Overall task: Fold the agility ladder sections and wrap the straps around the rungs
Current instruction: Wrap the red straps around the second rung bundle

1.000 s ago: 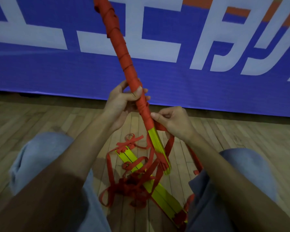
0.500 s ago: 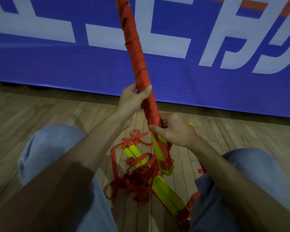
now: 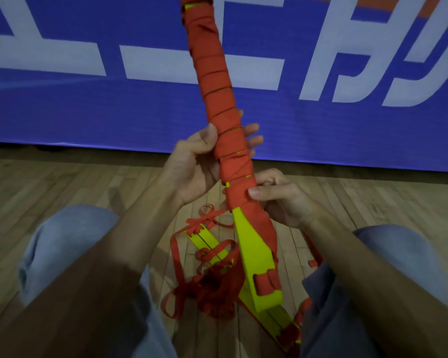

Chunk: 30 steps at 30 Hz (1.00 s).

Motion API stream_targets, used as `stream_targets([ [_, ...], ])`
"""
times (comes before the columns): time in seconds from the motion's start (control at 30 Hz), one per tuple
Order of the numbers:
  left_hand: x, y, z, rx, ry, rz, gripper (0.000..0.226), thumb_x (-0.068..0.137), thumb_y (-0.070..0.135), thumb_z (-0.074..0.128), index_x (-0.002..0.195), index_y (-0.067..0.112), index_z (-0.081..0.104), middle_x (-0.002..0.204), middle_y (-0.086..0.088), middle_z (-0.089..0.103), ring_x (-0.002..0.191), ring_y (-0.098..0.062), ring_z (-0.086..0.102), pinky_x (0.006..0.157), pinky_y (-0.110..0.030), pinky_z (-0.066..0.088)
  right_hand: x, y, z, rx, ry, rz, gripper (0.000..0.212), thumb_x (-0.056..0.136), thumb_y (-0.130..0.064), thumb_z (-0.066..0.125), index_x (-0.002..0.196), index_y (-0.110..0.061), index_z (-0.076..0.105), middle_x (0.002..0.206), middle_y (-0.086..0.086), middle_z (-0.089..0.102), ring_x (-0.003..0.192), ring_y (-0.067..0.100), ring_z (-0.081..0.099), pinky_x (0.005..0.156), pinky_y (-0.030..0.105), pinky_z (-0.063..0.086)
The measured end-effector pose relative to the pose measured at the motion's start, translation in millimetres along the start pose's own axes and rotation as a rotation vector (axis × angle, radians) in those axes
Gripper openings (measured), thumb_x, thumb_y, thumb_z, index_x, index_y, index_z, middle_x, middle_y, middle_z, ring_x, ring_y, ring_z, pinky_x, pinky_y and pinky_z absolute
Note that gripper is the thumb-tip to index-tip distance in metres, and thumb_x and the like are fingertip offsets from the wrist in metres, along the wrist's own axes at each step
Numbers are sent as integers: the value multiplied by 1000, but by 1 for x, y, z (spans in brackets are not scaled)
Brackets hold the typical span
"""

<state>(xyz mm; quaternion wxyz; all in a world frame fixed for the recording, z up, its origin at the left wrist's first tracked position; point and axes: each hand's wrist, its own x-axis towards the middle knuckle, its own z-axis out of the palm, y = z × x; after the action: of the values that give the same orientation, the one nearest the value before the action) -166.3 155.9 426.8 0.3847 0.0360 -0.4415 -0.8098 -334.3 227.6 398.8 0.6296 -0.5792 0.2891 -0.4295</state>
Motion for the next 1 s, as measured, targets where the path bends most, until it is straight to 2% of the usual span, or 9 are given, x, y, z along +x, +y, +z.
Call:
stream_targets([
  [0.17, -1, 0, -6, -17, -3, 22, 50, 90, 28, 44, 134, 4, 47, 114, -14, 68, 114, -32, 63, 95, -42, 53, 3, 5, 4, -8, 133, -25, 43, 69, -37, 81, 98, -5, 75, 94, 18, 74, 84, 23, 73, 74, 28, 58],
  [0.27, -1, 0, -6, -19, 14, 12, 51, 89, 28, 43, 134, 4, 48, 109, -14, 69, 111, -31, 65, 96, -42, 53, 5, 10, 10, -17, 203, -32, 21, 80, -19, 69, 94, -5, 76, 92, 17, 75, 81, 22, 73, 72, 28, 58],
  [0.33, 0, 0, -7, -3, 29, 1, 52, 90, 26, 44, 136, 3, 46, 109, -15, 68, 111, -33, 64, 98, -43, 52, 7, 14, 12, -47, 270, -29, 21, 82, -12, 60, 96, -1, 73, 92, 18, 74, 81, 24, 72, 73, 29, 57],
  [0.43, 2, 3, -9, 72, 100, -3, 47, 88, 22, 48, 131, 3, 49, 107, -15, 69, 104, -31, 68, 94, -41, 54, 11, 15, 13, -283, 322, -59, 19, 86, -15, 64, 97, -1, 70, 86, 8, 74, 76, 19, 70, 69, 26, 56],
  [0.53, 5, 7, -10, 267, 228, 25, 40, 81, 20, 56, 119, 7, 56, 97, -8, 72, 90, -24, 71, 87, -38, 56, 14, 16, 13, -586, 406, -8, 15, 92, -19, 65, 85, -8, 71, 58, -7, 67, 43, 9, 58, 43, 19, 45],
  [0.6, 7, 7, -13, 394, 314, 44, 36, 83, 16, 61, 119, 11, 58, 98, -6, 72, 89, -22, 72, 86, -39, 56, 16, 18, 13, -715, 471, 27, 18, 95, -20, 61, 79, -16, 70, 54, -7, 64, 34, 11, 52, 39, 19, 40],
  [0.8, 13, -1, -20, 544, 537, 135, 42, 83, 9, 71, 124, 12, 59, 94, -8, 66, 86, -23, 69, 76, -40, 53, 15, 23, 17, -1009, 469, 103, 30, 94, -47, 57, 103, -22, 70, 82, -6, 71, 55, 11, 64, 55, 19, 47],
  [0.9, 16, -7, -23, 566, 607, 149, 45, 82, 15, 75, 122, 8, 56, 90, -6, 62, 86, -26, 66, 75, -41, 53, 17, 29, 21, -1260, 493, 125, 39, 84, -65, 58, 85, -26, 64, 68, -7, 62, 62, 8, 58, 58, 27, 45],
  [1.0, 17, -13, -23, 592, 615, 129, 48, 83, 21, 75, 123, 6, 54, 96, -6, 62, 95, -31, 68, 75, -39, 57, 19, 30, 20, -1372, 576, 96, 37, 84, -58, 57, 68, -25, 56, 57, -6, 55, 56, 12, 54, 57, 29, 46],
])
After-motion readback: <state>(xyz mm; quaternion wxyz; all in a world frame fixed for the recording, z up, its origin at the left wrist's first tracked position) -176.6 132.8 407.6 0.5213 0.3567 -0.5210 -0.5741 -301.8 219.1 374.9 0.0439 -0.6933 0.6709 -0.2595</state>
